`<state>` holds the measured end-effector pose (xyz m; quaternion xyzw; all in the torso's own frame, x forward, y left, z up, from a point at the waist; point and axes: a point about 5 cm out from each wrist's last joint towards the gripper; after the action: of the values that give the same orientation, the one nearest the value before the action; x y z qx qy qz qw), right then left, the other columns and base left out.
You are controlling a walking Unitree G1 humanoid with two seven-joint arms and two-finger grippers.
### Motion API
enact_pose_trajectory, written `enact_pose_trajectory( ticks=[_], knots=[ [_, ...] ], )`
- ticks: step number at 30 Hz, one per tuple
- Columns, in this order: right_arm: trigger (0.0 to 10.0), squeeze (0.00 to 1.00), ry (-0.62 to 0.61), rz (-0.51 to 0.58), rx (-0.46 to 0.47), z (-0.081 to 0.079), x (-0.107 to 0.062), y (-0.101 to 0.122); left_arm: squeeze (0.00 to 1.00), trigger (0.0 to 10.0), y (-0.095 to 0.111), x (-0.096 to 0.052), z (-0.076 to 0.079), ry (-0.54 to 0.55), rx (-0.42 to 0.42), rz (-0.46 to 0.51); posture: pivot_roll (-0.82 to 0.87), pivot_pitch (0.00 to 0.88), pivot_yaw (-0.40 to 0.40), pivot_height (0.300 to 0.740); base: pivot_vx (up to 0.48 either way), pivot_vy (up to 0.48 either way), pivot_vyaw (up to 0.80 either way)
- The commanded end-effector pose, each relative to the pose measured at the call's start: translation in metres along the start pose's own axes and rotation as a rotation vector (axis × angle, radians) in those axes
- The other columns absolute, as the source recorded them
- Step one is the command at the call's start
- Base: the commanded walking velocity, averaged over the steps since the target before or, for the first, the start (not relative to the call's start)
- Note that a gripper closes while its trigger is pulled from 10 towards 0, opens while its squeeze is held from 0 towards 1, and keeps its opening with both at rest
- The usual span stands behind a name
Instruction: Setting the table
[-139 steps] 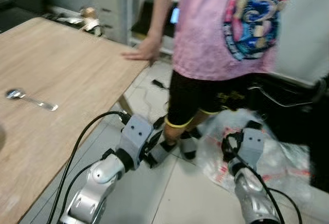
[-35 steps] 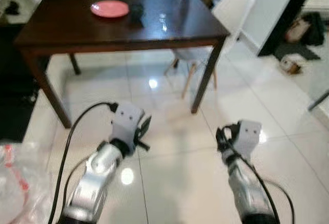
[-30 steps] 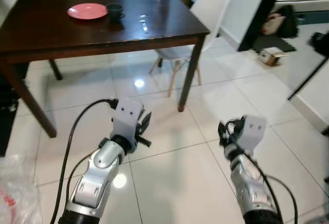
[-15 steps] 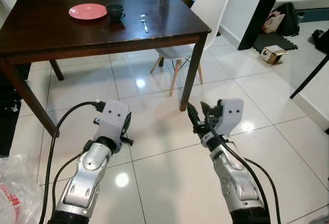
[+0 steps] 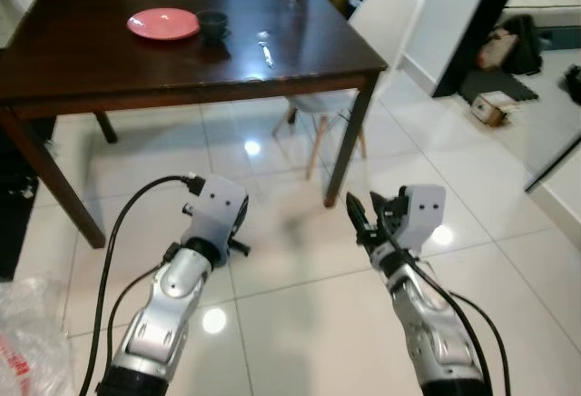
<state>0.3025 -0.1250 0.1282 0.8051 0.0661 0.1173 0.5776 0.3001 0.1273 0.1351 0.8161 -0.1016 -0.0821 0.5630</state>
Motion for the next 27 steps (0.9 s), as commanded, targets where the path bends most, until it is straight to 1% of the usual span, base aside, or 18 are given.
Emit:
enact_pose_trajectory(
  ticks=[1, 13, 15, 17, 19, 21, 22, 23, 24, 25, 26, 27],
  knots=[
    [10.0, 0.0, -0.03, 0.0, -0.006, 0.009, -0.002, 0.004, 0.0, 10.0, -0.001, 0.0, 0.006, -0.02, -0.006, -0.001, -0.02, 0.042, 0.024, 0.74, 0.48, 0.0, 0.0],
    [10.0, 0.0, -0.032, 0.019, -0.01, 0.011, -0.001, 0.01, 0.0, 10.0, 0.001, 0.003, 0.007, -0.026, -0.005, 0.013, -0.02, 0.043, 0.028, 0.74, 0.48, 0.0, 0.0],
    [10.0, 0.0, -0.017, 0.029, -0.045, 0.01, -0.001, 0.014, 0.0, 10.0, 0.002, 0.004, 0.006, -0.016, 0.002, 0.014, -0.02, 0.045, 0.029, 0.74, 0.48, 0.0, 0.0],
    [10.0, 0.0, 0.005, 0.046, -0.097, 0.008, -0.002, 0.021, 0.0, 10.0, 0.003, 0.003, -0.001, 0.054, 0.026, -0.002, -0.03, 0.044, 0.032, 0.74, 0.48, 0.0, 0.0],
    [10.0, 0.0, 0.004, 0.069, -0.108, 0.009, -0.002, 0.028, 0.0, 10.0, 0.005, 0.001, -0.011, 0.128, -0.012, -0.01, -0.03, 0.046, 0.037, 0.74, 0.48, 0.0, 0.0],
    [10.0, 0.0, -0.017, 0.092, -0.121, 0.014, -0.003, 0.035, 0.0, 10.0, 0.004, -0.003, -0.021, 0.2, -0.047, -0.034, -0.03, 0.046, 0.037, 0.74, 0.48, 0.0, 0.0],
    [10.0, 0.0, -0.026, 0.099, -0.121, 0.016, -0.003, 0.037, 0.0, 10.0, 0.003, -0.004, -0.024, 0.226, -0.06, -0.046, -0.03, 0.049, 0.037, 0.74, 0.48, 0.0, 0.0],
    [10.0, 0.0, -0.026, 0.099, -0.121, 0.016, -0.003, 0.037, 0.0, 10.0, 0.003, -0.004, -0.024, 0.226, -0.06, -0.046, -0.03, 0.049, 0.037, 0.74, 0.48, 0.0, 0.0],
    [10.0, 0.0, -0.041, 0.107, -0.123, 0.019, -0.004, 0.04, 0.0, 10.0, 0.002, -0.006, -0.029, 0.259, -0.068, -0.057, -0.03, 0.049, 0.037, 0.74, 0.48, 0.0, 0.0],
    [10.0, 0.0, -0.068, 0.119, -0.127, 0.027, -0.005, 0.045, 0.0, 10.0, 0.001, -0.009, -0.036, 0.302, -0.081, -0.068, -0.02, 0.055, 0.038, 0.74, 0.48, 0.0, 0.0],
    [10.0, 0.0, -0.068, 0.119, -0.127, 0.027, -0.005, 0.045, 0.0, 10.0, 0.001, -0.009, -0.036, 0.302, -0.081, -0.068, -0.02, 0.055, 0.038, 0.74, 0.48, 0.0, 0.0],
    [10.0, 0.0, -0.083, 0.123, -0.132, 0.031, -0.005, 0.047, 0.0, 10.0, 0.002, -0.01, -0.038, 0.312, -0.087, -0.068, -0.02, 0.056, 0.038, 0.74, 0.48, 0.0, 0.0]
  ],
)
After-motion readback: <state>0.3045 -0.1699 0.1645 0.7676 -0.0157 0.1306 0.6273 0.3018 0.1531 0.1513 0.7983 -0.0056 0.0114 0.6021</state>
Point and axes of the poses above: a point about 5 cm out from each wrist's last joint towards the gripper, its own x axis pointing out of the wrist towards the gripper, its own y axis along the axis of the wrist's last joint, z = x × y, and after that the axes turned 6 degrees about x, right-handed
